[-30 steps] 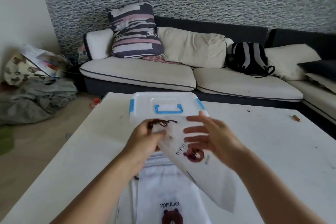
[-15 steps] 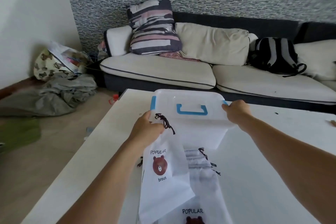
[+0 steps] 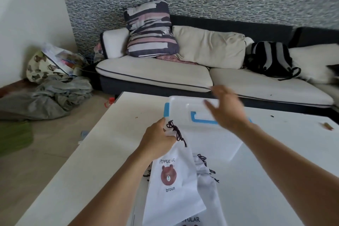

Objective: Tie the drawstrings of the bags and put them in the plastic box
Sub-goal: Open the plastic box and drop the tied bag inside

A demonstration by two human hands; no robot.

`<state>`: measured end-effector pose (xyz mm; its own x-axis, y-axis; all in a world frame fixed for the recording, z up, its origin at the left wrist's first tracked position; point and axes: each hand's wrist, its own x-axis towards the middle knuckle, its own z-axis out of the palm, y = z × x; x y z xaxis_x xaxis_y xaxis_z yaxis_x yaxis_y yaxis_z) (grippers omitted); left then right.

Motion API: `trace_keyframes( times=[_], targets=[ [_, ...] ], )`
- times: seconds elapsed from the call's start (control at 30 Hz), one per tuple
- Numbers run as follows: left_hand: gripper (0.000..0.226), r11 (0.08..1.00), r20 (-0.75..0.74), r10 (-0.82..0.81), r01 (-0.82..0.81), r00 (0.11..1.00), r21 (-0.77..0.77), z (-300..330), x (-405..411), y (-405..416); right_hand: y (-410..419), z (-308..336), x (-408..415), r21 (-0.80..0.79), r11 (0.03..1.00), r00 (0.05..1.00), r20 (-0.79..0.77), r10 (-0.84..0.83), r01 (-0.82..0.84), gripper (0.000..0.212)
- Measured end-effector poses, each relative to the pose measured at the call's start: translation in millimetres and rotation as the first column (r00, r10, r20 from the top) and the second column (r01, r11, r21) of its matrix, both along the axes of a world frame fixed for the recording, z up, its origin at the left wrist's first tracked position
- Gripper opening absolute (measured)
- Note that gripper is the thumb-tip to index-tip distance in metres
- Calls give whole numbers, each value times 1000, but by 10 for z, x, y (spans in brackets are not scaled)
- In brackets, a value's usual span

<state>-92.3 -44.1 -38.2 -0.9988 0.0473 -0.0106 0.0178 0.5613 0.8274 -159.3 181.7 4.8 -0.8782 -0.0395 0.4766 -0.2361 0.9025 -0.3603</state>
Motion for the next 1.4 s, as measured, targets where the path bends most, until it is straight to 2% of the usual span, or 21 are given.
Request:
trace_keyframes(
  times=[0.03,0.07,0.13,0.17,0.23,0.33,0.4,0.43,0.53,0.57,0.63,0.7,0.73,0.8,0.93,1.03,1.13,1.27,1.33,1.4],
  targets=[
    [44,1000,1,-12,12,1000,-23,2,4,17,-272,1,-1,14,987,979,130,160,-163,56],
    [46,998,-1,-33,32,999,-52,14,14,36,-519,-33,-10,35,967,930,285,234,-254,61],
    [44,991,-4,-76,76,997,-111,34,50,62,-883,-120,-24,91,959,849,493,190,-268,65],
    [43,988,-2,-96,95,995,-126,32,54,72,-979,-152,-31,120,964,838,528,140,-236,63],
    [45,985,5,-114,114,993,-131,8,40,80,-1044,-176,-41,160,971,848,525,70,-179,57],
    [45,983,18,-129,130,992,-128,1,20,71,-1084,-187,-32,245,948,833,551,38,-205,43],
    [43,983,39,-136,140,990,-118,-8,26,71,-1126,-212,-17,314,920,817,576,11,-233,46],
    [44,985,46,-129,133,991,-113,-25,30,64,-1132,-207,-17,291,926,818,574,34,-242,46],
    [27,998,49,-30,33,998,-58,-19,5,7,-930,40,-14,18,981,876,454,164,-193,56],
    [20,1000,52,9,-8,999,-23,4,-4,-17,-780,169,-2,17,987,905,401,141,-161,59],
    [21,995,85,43,-51,995,87,59,-24,-48,-392,372,50,209,967,896,442,39,-145,61],
    [32,977,141,56,-84,988,198,109,-34,-62,-110,396,145,382,900,783,617,-77,-212,70],
    [31,968,160,54,-91,986,234,130,-29,-53,-28,360,184,408,880,743,661,-102,-242,73],
    [29,959,166,45,-89,985,270,134,-15,-33,41,256,195,368,894,749,660,-58,-255,74],
    [50,963,116,-6,-26,993,267,122,36,6,115,270,159,287,928,755,656,-10,-238,78],
    [59,973,105,-30,5,994,230,107,51,17,237,335,49,165,967,753,657,40,-195,56],
    [67,983,113,-57,36,992,178,79,48,24,311,352,-67,79,992,831,556,34,-94,23],
    [71,985,129,-152,139,980,103,82,92,67,404,371,-179,-169,985,899,436,40,38,18],
    [80,985,121,-168,161,978,59,101,112,110,421,445,-192,-192,981,898,432,83,2,15],
    [87,991,78,-127,122,989,63,113,105,138,399,485,-195,-142,988,882,456,118,-59,13]
  ],
)
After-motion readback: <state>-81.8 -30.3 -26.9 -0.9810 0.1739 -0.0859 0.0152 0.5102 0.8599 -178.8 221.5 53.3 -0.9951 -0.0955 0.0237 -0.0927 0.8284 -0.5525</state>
